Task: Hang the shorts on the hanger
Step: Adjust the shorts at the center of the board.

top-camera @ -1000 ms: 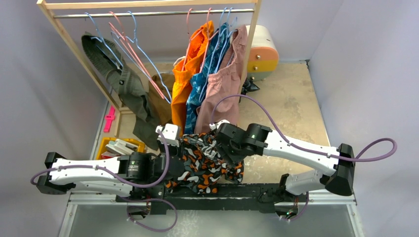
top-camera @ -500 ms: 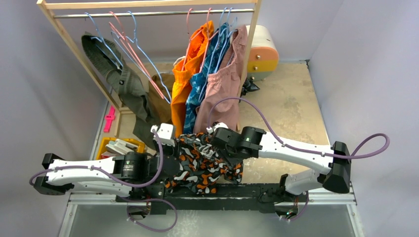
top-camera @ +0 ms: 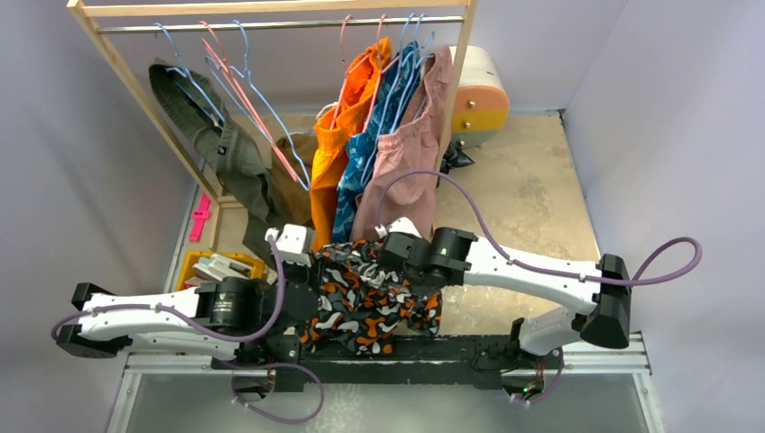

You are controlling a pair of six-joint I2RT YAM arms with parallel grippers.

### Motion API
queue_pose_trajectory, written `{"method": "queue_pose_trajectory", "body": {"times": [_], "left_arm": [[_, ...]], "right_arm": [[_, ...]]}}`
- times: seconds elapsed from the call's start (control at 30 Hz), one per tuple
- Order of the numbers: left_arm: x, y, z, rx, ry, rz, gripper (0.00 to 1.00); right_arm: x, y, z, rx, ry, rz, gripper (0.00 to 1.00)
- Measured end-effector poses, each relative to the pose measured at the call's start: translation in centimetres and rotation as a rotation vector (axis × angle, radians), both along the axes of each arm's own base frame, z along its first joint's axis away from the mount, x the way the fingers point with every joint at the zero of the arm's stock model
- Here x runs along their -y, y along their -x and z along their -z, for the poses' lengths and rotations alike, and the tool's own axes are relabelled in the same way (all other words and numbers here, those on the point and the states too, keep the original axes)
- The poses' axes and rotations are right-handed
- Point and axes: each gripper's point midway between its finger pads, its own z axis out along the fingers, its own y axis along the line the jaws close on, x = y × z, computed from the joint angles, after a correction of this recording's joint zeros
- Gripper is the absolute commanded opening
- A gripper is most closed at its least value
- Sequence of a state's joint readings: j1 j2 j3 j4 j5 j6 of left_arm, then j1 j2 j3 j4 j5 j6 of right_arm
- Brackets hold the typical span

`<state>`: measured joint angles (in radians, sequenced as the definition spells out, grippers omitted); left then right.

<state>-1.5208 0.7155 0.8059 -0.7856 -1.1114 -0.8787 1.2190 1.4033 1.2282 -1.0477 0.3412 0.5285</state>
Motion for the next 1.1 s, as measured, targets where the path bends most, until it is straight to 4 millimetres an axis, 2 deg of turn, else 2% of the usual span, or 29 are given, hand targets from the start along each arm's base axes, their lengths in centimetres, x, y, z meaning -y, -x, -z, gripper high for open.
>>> {"method": "queue_pose_trajectory", "body": {"times": [0.07, 0.13, 0.23, 0.3, 0.37, 0.4, 0.5, 0.57, 0.67, 0.8, 0.97, 1.1], "left_arm": [[-0.1, 0.0, -0.1, 0.001, -0.003, 0.007, 0.0], [0.0, 0.1, -0.6, 0.002, -0.009, 0.025, 0.0], [0.6, 0.4, -2.1, 0.004, 0.001, 0.074, 0.0], [1.0, 0.7, -2.9, 0.004, 0.016, 0.106, 0.0], [1.3, 0.9, -3.1, -0.002, 0.025, 0.132, 0.0], [1.5, 1.1, -3.1, -0.007, 0.028, 0.149, 0.0], [2.4, 1.7, -2.4, -0.032, 0.036, 0.195, 0.0], [3.1, 2.2, -0.9, -0.055, 0.016, 0.227, 0.01], [4.0, 2.6, 1.5, -0.082, -0.036, 0.258, 0.15], [5.6, 3.0, 4.2, -0.108, -0.098, 0.293, 0.42], [7.0, 3.5, 5.2, -0.131, -0.112, 0.327, 0.57], [7.1, 4.0, 5.4, -0.161, -0.094, 0.345, 0.65]], "right_arm": [[-0.3, -0.6, -1.4, 0.034, -0.008, 0.031, 0.0], [-1.2, -1.8, -3.9, 0.096, -0.057, 0.056, 0.0], [-4.1, -4.3, -10.1, 0.245, -0.264, 0.089, 0.0], [-5.1, -5.2, -13.8, 0.336, -0.434, 0.103, 0.0], [-4.5, -5.2, -16.1, 0.391, -0.573, 0.113, 0.0], [-3.9, -5.0, -16.4, 0.403, -0.611, 0.12, 0.0], [-1.9, -4.5, -16.0, 0.427, -0.689, 0.171, 0.0], [-0.8, -4.3, -14.8, 0.427, -0.707, 0.217, 0.0], [0.3, -3.9, -12.4, 0.399, -0.709, 0.275, 0.0], [1.0, -3.4, -10.1, 0.364, -0.704, 0.335, 0.0], [1.2, -3.2, -9.4, 0.343, -0.719, 0.388, 0.0], [1.2, -3.2, -9.3, 0.339, -0.723, 0.402, 0.0]]}}
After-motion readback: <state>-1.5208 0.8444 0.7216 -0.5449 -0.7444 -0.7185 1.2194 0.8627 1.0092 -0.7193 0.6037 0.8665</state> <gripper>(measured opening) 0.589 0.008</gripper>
